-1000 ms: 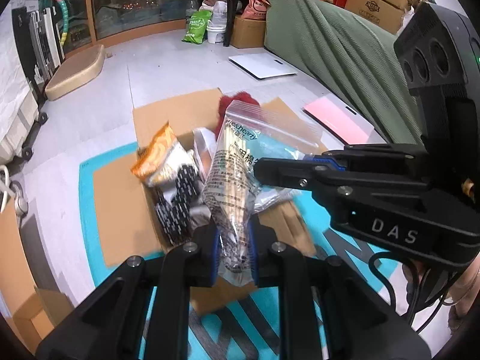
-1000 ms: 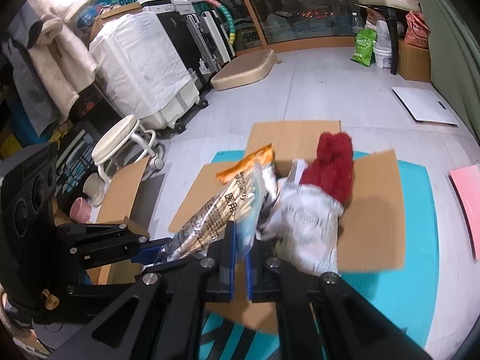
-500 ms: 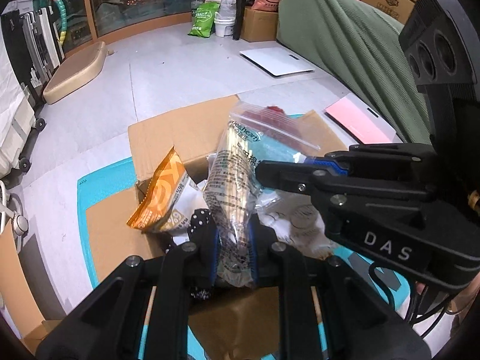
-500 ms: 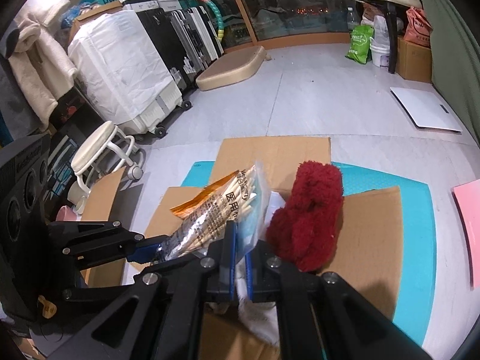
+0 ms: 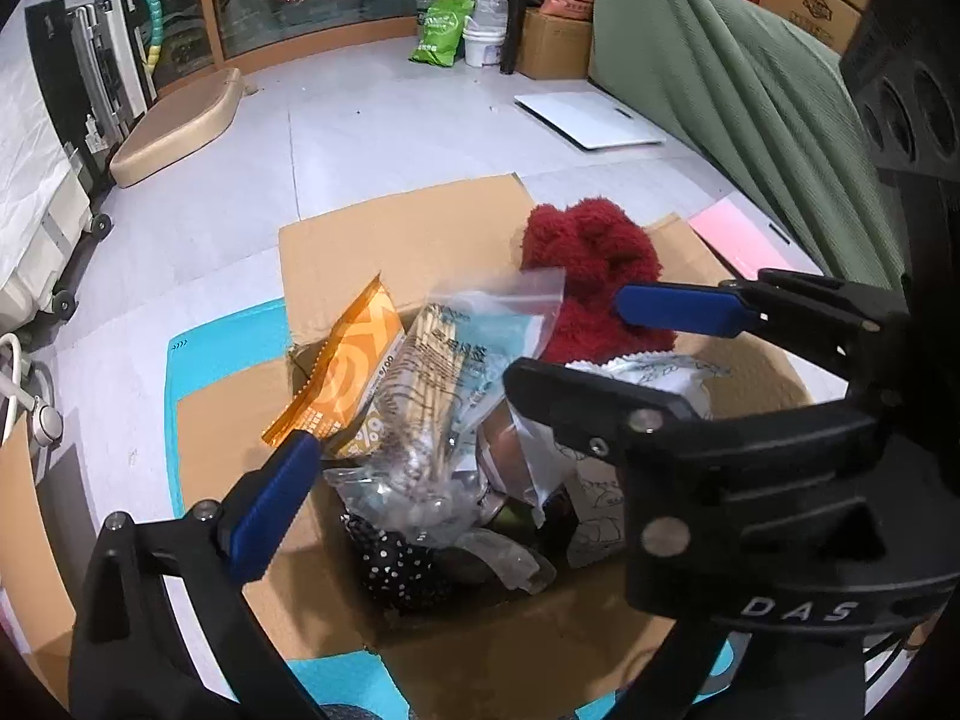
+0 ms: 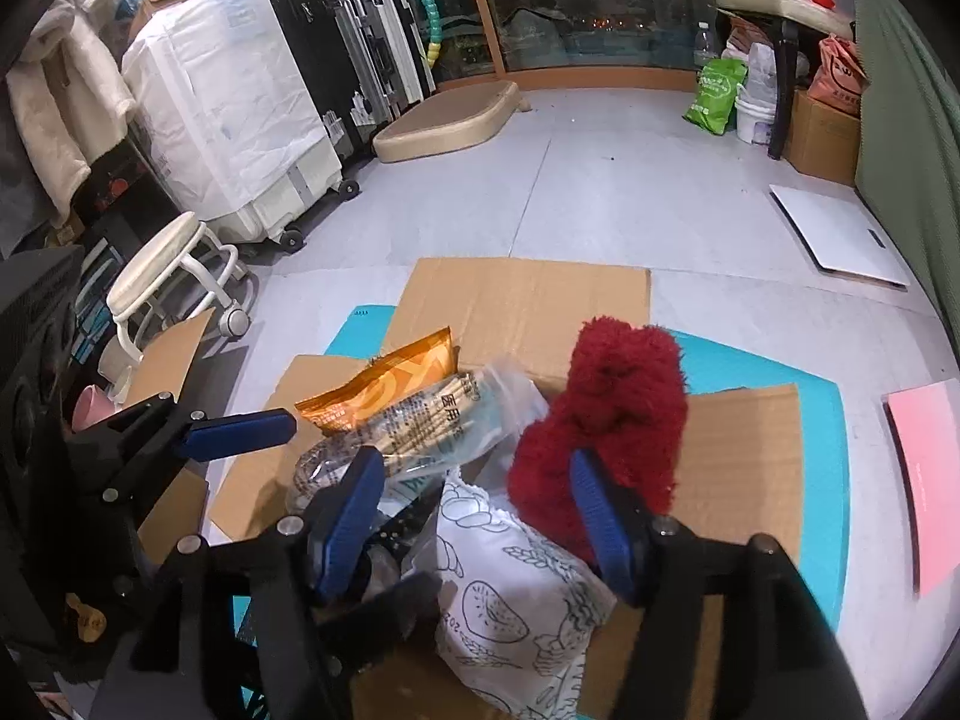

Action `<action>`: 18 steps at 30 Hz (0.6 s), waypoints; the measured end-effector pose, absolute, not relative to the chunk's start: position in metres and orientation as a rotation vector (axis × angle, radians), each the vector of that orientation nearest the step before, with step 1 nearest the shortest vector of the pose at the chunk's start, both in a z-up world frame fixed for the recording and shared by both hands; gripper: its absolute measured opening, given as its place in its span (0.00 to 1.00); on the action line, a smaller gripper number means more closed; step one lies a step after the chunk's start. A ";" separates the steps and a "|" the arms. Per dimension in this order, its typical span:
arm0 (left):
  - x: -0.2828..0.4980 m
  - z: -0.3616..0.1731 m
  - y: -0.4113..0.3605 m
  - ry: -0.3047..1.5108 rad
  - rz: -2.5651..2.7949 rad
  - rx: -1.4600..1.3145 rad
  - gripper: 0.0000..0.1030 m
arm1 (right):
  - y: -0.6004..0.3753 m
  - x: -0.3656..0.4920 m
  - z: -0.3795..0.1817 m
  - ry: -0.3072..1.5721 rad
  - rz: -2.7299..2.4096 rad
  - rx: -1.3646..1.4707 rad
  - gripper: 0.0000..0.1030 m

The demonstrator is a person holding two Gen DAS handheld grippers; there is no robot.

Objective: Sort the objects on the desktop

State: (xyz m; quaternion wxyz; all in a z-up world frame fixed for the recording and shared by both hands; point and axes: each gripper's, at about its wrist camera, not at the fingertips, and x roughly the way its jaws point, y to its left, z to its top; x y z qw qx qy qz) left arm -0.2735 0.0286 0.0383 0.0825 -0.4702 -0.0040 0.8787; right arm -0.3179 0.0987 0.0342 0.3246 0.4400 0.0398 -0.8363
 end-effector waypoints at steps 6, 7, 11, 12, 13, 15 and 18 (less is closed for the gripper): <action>-0.277 0.041 0.025 -0.062 2.620 -1.448 1.00 | 0.103 -0.315 0.047 0.121 -2.267 1.085 0.73; -0.277 0.041 0.025 -0.060 2.617 -1.468 1.00 | 0.104 -0.313 0.051 0.121 -2.287 1.063 0.76; -0.270 0.047 0.025 -0.012 2.688 -1.470 1.00 | 0.105 -0.304 0.059 0.167 -2.333 1.020 0.88; -0.267 0.049 0.024 0.002 2.711 -1.466 1.00 | 0.104 -0.301 0.061 0.181 -2.347 1.009 0.88; -0.263 0.053 0.024 0.018 2.742 -1.459 1.00 | 0.105 -0.298 0.062 0.191 -2.361 1.002 0.88; -0.256 0.059 0.021 0.013 2.765 -1.439 1.00 | 0.108 -0.295 0.064 0.187 -2.371 0.999 0.89; -0.247 0.065 0.015 -0.013 2.764 -1.428 1.00 | 0.115 -0.289 0.067 0.167 -2.383 1.005 0.89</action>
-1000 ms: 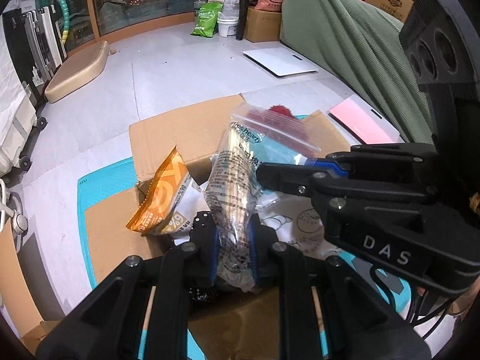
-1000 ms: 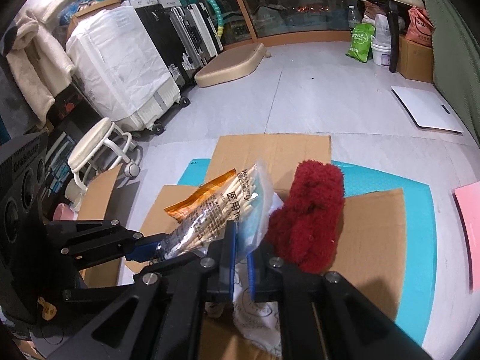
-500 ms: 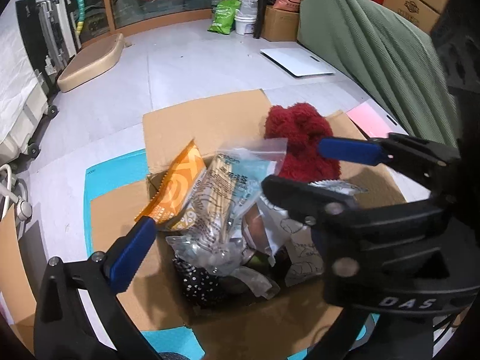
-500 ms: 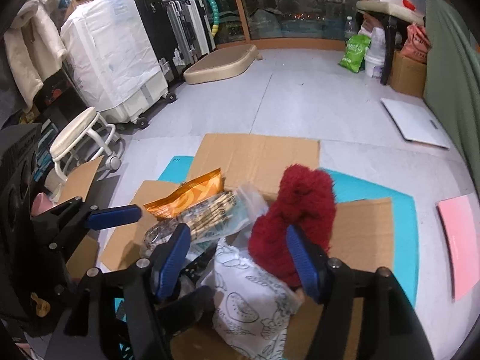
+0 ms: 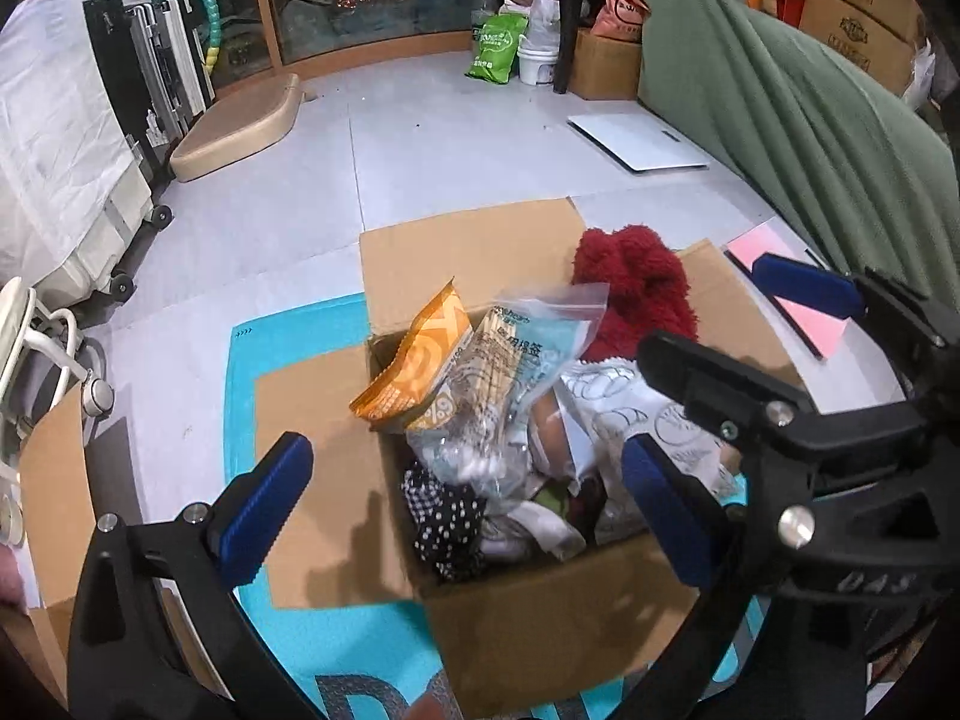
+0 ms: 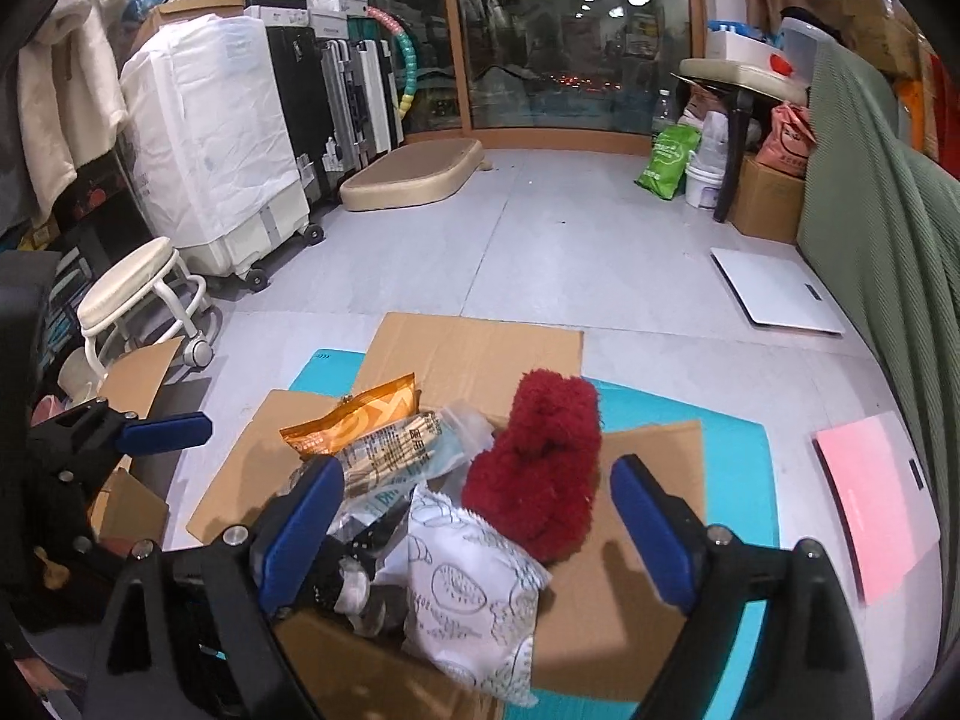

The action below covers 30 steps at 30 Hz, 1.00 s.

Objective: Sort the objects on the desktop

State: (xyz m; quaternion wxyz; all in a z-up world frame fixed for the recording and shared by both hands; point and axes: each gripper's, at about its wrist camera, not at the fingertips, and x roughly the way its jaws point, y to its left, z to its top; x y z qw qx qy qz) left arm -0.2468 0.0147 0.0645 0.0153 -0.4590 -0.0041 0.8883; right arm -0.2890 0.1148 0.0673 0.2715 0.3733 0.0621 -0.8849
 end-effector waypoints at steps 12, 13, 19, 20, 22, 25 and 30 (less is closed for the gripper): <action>-0.195 0.079 0.014 0.000 2.790 -1.455 1.00 | 0.132 -0.244 0.085 0.196 -2.410 1.004 0.89; -0.190 0.081 0.016 -0.002 2.785 -1.450 1.00 | 0.133 -0.239 0.086 0.206 -2.416 1.003 0.89; -0.158 0.089 0.022 -0.004 2.756 -1.451 1.00 | 0.142 -0.202 0.094 0.217 -2.424 1.007 0.89; -0.152 0.091 0.023 -0.004 2.751 -1.448 1.00 | 0.143 -0.198 0.095 0.217 -2.426 1.006 0.89; -0.142 0.092 0.024 -0.002 2.750 -1.444 1.00 | 0.145 -0.187 0.097 0.217 -2.432 1.007 0.89; -0.124 0.094 0.025 0.006 2.750 -1.440 1.00 | 0.147 -0.169 0.099 0.214 -2.441 1.018 0.89; -0.102 0.091 0.023 0.002 2.741 -1.449 1.00 | 0.154 -0.142 0.099 0.197 -2.460 1.042 0.89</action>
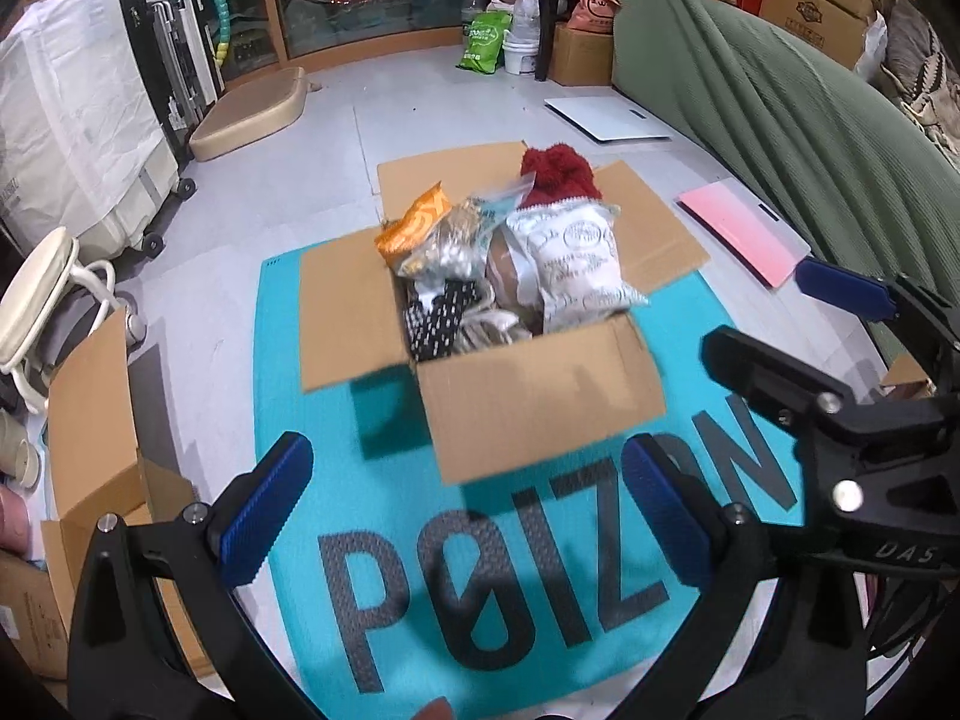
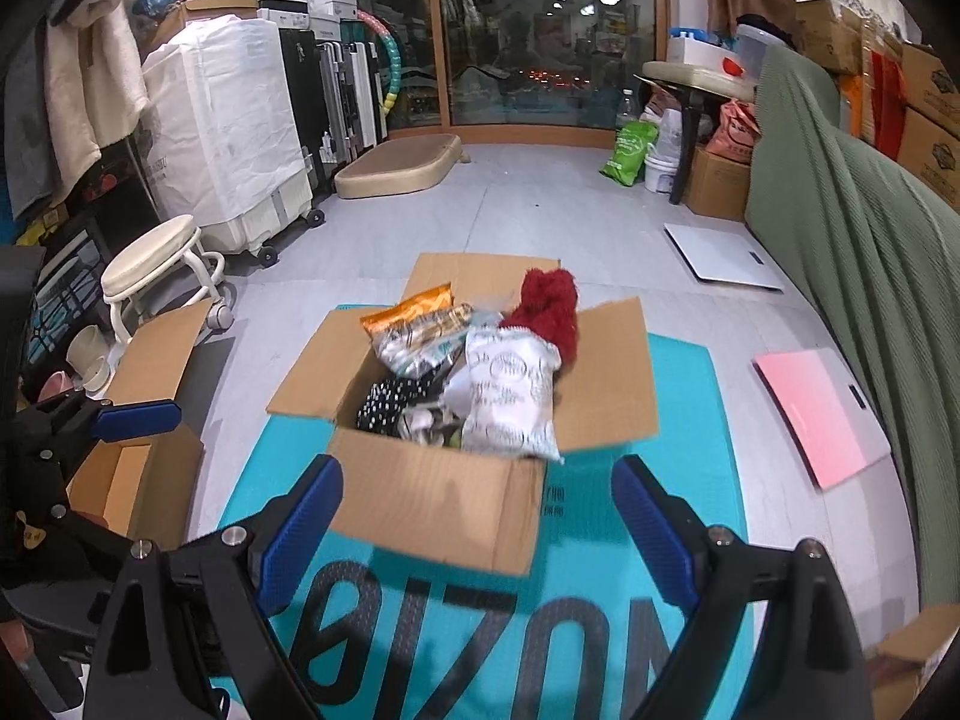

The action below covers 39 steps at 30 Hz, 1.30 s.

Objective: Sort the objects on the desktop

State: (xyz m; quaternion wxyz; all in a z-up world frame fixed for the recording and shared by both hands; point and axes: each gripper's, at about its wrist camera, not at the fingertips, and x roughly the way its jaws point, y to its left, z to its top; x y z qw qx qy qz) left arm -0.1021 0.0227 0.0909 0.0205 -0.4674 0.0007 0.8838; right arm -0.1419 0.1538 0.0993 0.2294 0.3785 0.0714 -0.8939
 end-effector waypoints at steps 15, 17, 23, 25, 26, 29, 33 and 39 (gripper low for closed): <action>-0.048 0.082 -0.003 -0.065 2.778 -1.484 1.00 | 0.158 -0.073 0.101 0.309 -2.529 1.062 0.89; -0.042 0.083 -0.005 -0.068 2.780 -1.488 1.00 | 0.156 -0.067 0.099 0.330 -2.530 1.069 0.89; -0.027 0.082 -0.009 -0.080 2.772 -1.523 1.00 | 0.154 -0.044 0.091 0.351 -2.519 1.118 0.89; -0.022 0.082 -0.010 -0.082 2.763 -1.536 1.00 | 0.153 -0.037 0.089 0.368 -2.519 1.137 0.89; -0.019 0.083 -0.010 -0.081 2.762 -1.537 1.00 | 0.153 -0.035 0.089 0.368 -2.516 1.148 0.89; -0.014 0.084 -0.007 -0.062 2.756 -1.544 1.00 | 0.156 -0.029 0.087 0.340 -2.505 1.199 0.89; -0.010 0.085 -0.003 -0.067 2.719 -1.558 1.00 | 0.160 -0.024 0.086 0.317 -2.501 1.247 0.89; -0.006 0.087 0.002 -0.065 2.711 -1.560 1.00 | 0.162 -0.017 0.087 0.331 -2.505 1.314 0.89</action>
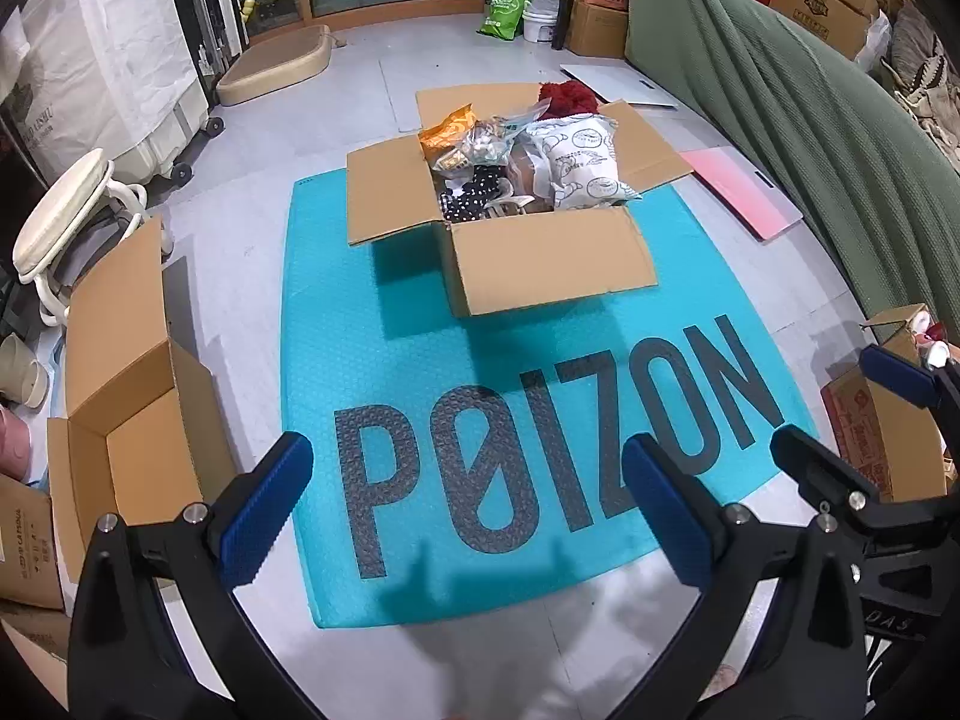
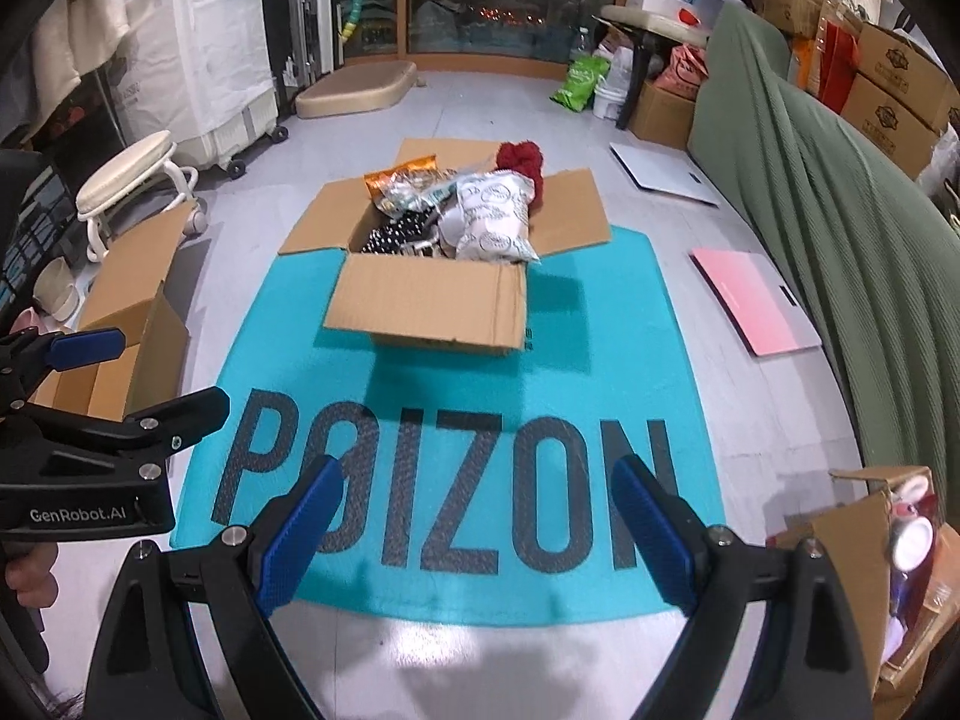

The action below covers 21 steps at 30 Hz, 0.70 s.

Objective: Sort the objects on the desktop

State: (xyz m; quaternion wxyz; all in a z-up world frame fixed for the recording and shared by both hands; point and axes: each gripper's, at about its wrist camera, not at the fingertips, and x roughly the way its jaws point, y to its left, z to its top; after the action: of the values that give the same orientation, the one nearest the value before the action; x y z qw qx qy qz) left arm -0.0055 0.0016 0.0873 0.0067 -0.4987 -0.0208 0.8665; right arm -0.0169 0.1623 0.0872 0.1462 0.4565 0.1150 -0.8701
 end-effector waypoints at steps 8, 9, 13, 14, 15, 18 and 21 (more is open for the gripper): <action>-0.004 0.094 0.004 -0.059 2.712 -1.572 1.00 | 0.163 -0.016 0.092 0.352 -2.505 1.365 0.89; -0.003 0.096 0.006 -0.051 2.712 -1.570 1.00 | 0.163 -0.017 0.093 0.345 -2.507 1.365 0.89; -0.003 0.098 0.010 -0.029 2.700 -1.560 1.00 | 0.163 -0.019 0.096 0.351 -2.514 1.367 0.89; -0.002 0.098 0.010 -0.031 2.703 -1.561 1.00 | 0.162 -0.019 0.095 0.357 -2.514 1.368 0.89; -0.002 0.099 0.009 -0.033 2.703 -1.559 1.00 | 0.163 -0.019 0.095 0.354 -2.511 1.372 0.89; -0.001 0.099 0.007 -0.037 2.707 -1.554 1.00 | 0.163 -0.019 0.094 0.350 -2.504 1.377 0.89; 0.000 0.100 0.006 -0.028 2.720 -1.552 1.00 | 0.162 -0.019 0.094 0.356 -2.501 1.373 0.89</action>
State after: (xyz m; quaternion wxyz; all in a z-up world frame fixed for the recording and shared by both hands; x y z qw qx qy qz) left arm 0.0002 0.0060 0.0999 0.0050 -0.4956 -0.0089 0.8685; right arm -0.0194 0.1624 0.0943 0.1329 0.4732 0.1226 -0.8622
